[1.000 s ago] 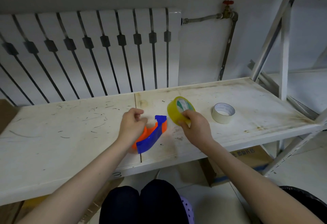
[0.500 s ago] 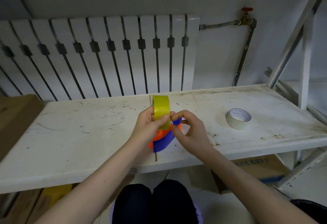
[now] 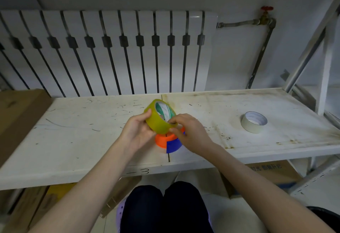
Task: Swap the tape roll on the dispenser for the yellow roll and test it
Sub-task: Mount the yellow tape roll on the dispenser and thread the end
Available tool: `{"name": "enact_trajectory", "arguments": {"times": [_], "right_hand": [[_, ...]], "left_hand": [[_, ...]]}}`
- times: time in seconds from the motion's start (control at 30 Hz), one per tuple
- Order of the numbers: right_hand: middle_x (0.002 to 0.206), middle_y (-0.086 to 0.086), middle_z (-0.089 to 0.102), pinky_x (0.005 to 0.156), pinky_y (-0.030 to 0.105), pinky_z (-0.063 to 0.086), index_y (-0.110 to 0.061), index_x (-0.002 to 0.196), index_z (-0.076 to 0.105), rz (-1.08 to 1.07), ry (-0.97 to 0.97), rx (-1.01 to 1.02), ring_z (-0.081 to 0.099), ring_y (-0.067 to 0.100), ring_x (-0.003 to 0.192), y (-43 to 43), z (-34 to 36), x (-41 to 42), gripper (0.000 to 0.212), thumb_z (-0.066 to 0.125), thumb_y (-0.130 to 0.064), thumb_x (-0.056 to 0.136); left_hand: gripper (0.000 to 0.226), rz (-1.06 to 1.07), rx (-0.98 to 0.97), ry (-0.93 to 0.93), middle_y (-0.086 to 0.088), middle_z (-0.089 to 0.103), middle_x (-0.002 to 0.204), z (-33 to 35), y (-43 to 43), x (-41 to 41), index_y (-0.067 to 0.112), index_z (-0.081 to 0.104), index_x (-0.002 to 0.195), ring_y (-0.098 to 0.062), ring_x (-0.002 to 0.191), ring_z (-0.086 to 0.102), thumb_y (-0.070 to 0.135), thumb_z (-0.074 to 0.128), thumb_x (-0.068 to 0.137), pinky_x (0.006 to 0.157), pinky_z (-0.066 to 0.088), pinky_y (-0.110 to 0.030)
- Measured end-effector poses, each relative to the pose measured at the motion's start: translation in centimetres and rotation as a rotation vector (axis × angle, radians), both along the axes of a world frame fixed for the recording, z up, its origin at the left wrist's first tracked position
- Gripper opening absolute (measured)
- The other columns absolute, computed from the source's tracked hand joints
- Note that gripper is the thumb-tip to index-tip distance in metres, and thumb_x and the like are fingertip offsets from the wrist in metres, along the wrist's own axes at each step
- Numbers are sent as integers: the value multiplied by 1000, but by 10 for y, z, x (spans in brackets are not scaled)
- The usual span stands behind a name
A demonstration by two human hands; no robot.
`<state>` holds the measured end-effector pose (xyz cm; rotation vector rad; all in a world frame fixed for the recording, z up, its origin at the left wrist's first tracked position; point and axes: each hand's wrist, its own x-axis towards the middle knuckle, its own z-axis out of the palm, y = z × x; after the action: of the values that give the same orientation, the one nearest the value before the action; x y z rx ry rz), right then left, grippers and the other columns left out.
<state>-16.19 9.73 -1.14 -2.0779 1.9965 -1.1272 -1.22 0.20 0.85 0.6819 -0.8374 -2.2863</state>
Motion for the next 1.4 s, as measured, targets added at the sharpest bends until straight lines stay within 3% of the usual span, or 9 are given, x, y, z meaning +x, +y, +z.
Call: {"name": "enact_trajectory", "arguments": {"times": [0.2, 0.4, 0.53, 0.83, 0.97, 1.07, 1.2, 1.33, 1.4], "right_hand": [[110, 10, 64, 87, 33, 45, -6, 113, 62, -213, -24, 50, 56, 26, 104, -17, 0, -7, 24, 53, -8, 91], [128, 11, 56, 99, 36, 44, -12, 129, 53, -155, 170, 353, 51, 27, 118, -22, -7, 12, 36, 50, -5, 94], [127, 9, 58, 101, 37, 43, -13, 127, 55, -119, 225, 339, 49, 25, 120, -27, -22, 22, 38, 57, -4, 90], [124, 12, 61, 95, 33, 44, -17, 127, 59, -104, 34, 372, 56, 27, 113, -29, -16, 18, 33, 49, -12, 95], [128, 10, 61, 94, 33, 46, -22, 132, 54, -125, 87, 400, 55, 26, 116, -28, -19, 12, 36, 45, -17, 98], [124, 11, 62, 88, 32, 45, -23, 133, 52, -40, 221, 467, 56, 27, 109, -24, -22, 7, 36, 39, -15, 101], [110, 12, 69, 104, 47, 40, -18, 116, 63, -64, 188, 403, 60, 30, 91, -17, -34, 5, 27, 42, -19, 99], [147, 7, 44, 115, 54, 24, -13, 133, 45, -205, 260, 385, 44, 26, 133, -15, -46, 3, 41, 38, -36, 99], [144, 7, 49, 113, 51, 26, -11, 128, 49, -213, 311, 389, 45, 25, 132, -15, -50, 4, 44, 35, -42, 99]], "left_hand": [[24, 161, -478, -776, -7, 55, 81, -29, -23, -3, 15, 51, 70, -25, 85, 52, 18, 46, 94, 70, 39, -31], [28, 234, -462, -768, -2, 55, 82, -45, -23, -10, 12, 52, 91, -25, 88, 52, 36, 38, 97, 66, 41, -31], [44, 175, -434, -781, -9, 62, 104, -44, -21, -17, 8, 55, 108, -26, 99, 58, 47, 43, 93, 82, 46, -38], [21, 136, -493, -891, -9, 60, 99, -46, -25, -24, 11, 55, 96, -23, 93, 55, 31, 54, 88, 80, 45, -35], [15, 124, -451, -944, -12, 57, 91, -41, -28, -29, 10, 53, 78, -24, 80, 53, 22, 55, 87, 77, 45, -36], [10, 91, -434, -1019, -16, 56, 93, -41, -31, -30, 4, 55, 89, -28, 83, 52, 13, 56, 86, 75, 43, -35], [5, 76, -446, -1048, -15, 55, 91, -48, -28, -28, 6, 59, 84, -28, 84, 51, 10, 57, 85, 74, 44, -34], [14, 87, -430, -1004, -16, 54, 91, -55, -29, -25, 5, 55, 86, -27, 83, 50, 18, 62, 85, 73, 41, -33], [28, 81, -422, -1030, -20, 59, 102, -59, -31, -24, -1, 56, 99, -30, 94, 56, 21, 64, 84, 77, 42, -34]]}}
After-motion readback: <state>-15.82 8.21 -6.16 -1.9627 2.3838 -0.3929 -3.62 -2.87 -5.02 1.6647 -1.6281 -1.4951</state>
